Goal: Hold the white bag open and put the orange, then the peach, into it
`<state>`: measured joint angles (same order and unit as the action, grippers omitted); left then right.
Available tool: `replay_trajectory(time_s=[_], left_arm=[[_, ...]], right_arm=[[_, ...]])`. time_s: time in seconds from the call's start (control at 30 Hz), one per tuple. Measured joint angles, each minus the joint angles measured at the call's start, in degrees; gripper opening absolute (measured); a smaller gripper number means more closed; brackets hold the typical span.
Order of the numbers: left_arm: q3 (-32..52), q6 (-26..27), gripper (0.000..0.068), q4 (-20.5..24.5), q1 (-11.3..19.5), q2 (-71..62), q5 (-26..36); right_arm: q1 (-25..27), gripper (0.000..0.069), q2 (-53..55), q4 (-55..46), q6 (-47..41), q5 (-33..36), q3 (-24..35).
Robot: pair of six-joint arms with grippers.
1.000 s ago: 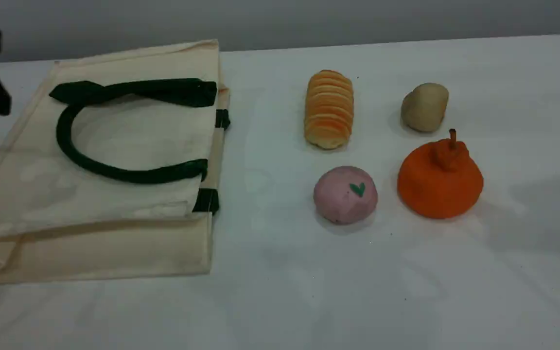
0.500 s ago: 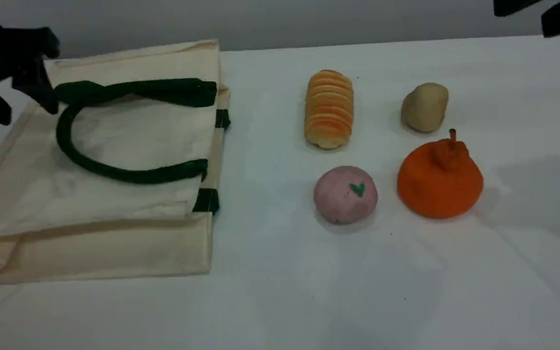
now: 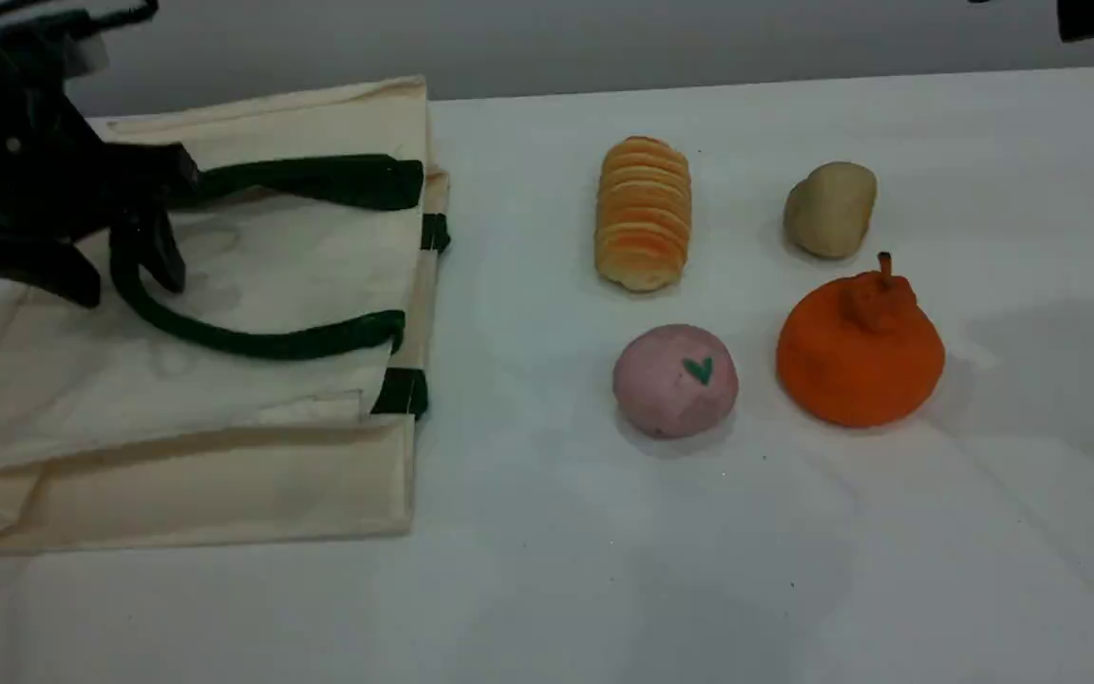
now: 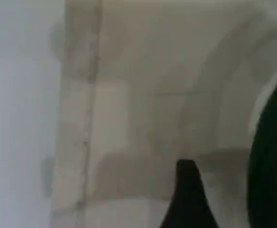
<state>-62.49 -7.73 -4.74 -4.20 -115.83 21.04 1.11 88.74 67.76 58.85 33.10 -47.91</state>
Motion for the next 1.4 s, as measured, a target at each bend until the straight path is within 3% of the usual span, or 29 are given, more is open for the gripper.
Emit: replay_trajectory(time_s=[0.4,0.5,0.67,0.73,0.97,1.2,1.4], left_arm=[[0.0,0.0,0.0437,-0.1,0.1,-3.1,-1.0],[0.0,-0.1,0.0358,-0.1,0.1,-3.1,-2.3],[0.0,0.0,0.0106,-0.1,0.1,-3.1,-3.8],[0.0,0.1,0.0058,-0.1,0.1,-3.1,-4.4],[-1.5,2.8,0.0058,-0.1,-2.3,0.6,-1.8],[-10.0,7.2,0.0058,-0.4,-5.6,8.0,9.0],[-17.4,13.5,0.0057,-5.7,-5.8,13.1,17.9]], right_arm=[[0.0,0.0490,-0.1,0.0,0.0,0.1,0.0],[0.0,0.0490,-0.1,0.0,0.0,0.1,0.0],[0.0,0.0490,-0.1,0.0,-0.1,0.1,0.0],[0.0,0.0490,-0.1,0.0,-0.1,-0.1,0.0],[0.0,0.0490,-0.1,0.0,0.1,-1.0,0.1],[0.0,0.0490,-0.1,0.0,0.1,-2.0,0.1],[0.0,0.0490,1.4,0.3,0.1,-2.2,0.1]])
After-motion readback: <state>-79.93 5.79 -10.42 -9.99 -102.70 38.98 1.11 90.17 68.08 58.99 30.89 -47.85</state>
